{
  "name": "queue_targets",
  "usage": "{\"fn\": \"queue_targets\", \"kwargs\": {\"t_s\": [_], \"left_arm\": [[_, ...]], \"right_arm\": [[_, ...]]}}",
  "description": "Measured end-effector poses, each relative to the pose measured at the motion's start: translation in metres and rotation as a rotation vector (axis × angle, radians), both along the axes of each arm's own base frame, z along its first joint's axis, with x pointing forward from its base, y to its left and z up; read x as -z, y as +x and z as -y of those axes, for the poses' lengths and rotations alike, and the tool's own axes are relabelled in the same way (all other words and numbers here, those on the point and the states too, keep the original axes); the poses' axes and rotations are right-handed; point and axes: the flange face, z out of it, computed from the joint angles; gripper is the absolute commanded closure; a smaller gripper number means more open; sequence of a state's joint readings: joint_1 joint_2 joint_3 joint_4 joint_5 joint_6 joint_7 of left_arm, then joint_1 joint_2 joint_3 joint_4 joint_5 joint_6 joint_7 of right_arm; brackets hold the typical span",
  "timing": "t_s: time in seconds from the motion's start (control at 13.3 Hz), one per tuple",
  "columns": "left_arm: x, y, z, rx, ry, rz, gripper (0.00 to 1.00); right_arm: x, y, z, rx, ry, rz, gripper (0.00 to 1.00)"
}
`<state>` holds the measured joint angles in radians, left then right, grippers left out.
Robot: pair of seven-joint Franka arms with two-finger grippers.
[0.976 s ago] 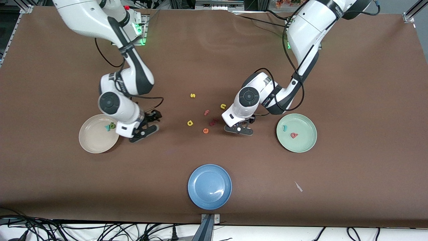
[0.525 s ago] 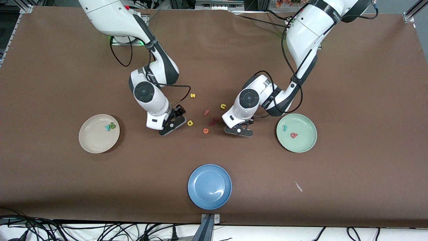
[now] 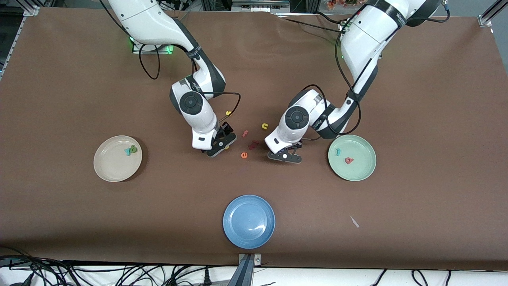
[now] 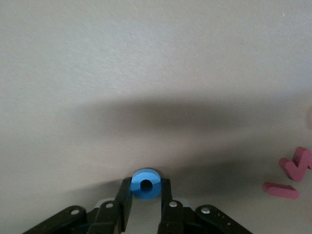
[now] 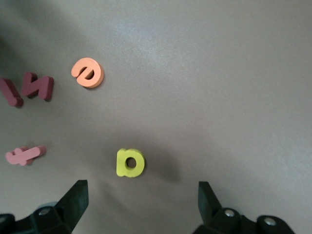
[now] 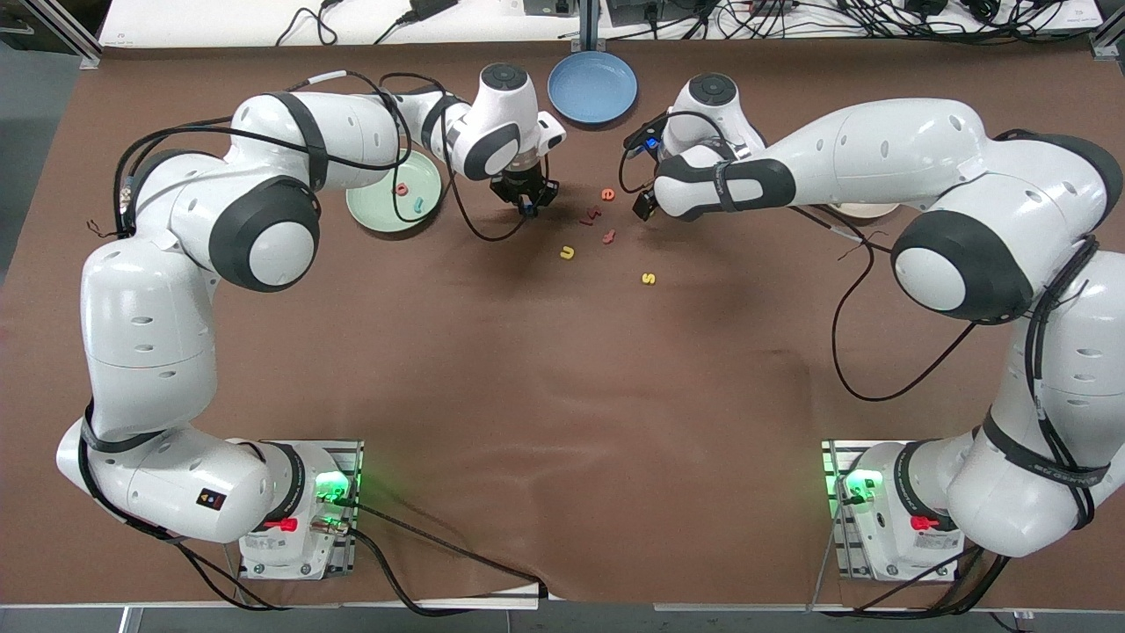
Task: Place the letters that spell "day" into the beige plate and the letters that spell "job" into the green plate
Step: 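Release the blue letter on the green plate, the yellow on the beige plate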
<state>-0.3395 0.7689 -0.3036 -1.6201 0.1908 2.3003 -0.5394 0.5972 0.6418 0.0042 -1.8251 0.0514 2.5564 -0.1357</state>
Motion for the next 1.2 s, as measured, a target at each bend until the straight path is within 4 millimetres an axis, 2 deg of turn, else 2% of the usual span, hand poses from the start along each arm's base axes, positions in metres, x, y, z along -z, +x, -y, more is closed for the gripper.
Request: {"fn": "queue_targets", "kwargs": {"t_s": [0.15, 0.3, 0.45, 0.53, 0.68, 0.9, 1.05, 1.13, 1.2], "left_arm": [[-0.024, 0.018, -0.025, 0.051, 0.028, -0.016, 1.0], [-0.058, 0.036, -0.063, 0.108, 0.059, -0.042, 1.0], [-0.084, 0.044, -0.104, 0.169, 0.095, -0.101, 1.0], [-0.089, 0.046, -0.123, 0.18, 0.105, -0.125, 1.0], [-0.081, 0.049, -0.153, 0.193, 0.112, -0.159, 1.0], [-0.054, 0.047, -0.196, 0.209, 0.156, -0.202, 1.0], [-0.036, 0.045, -0.208, 0.216, 0.162, -0.203, 0.98], [-0.027, 0.042, -0.21, 0.22, 0.156, -0.192, 0.9], [-0.018, 0.04, -0.212, 0.23, 0.16, -0.18, 0.51]], "right_arm": [[0.007, 0.0, -0.005, -0.016, -0.007, 0.003, 0.05], [0.014, 0.0, -0.008, -0.023, -0.013, 0.0, 0.11], [0.019, 0.0, -0.009, -0.036, -0.023, 0.002, 0.23], [0.021, 0.0, -0.01, -0.045, -0.028, 0.005, 0.28], [0.02, 0.0, -0.012, -0.054, -0.031, 0.011, 0.35], [0.017, -0.001, -0.018, -0.062, -0.027, 0.017, 0.4], [0.016, -0.002, -0.019, -0.064, -0.026, 0.018, 0.44], [0.016, -0.002, -0.019, -0.064, -0.027, 0.018, 0.47], [0.016, -0.002, -0.02, -0.065, -0.026, 0.019, 0.55]]}}
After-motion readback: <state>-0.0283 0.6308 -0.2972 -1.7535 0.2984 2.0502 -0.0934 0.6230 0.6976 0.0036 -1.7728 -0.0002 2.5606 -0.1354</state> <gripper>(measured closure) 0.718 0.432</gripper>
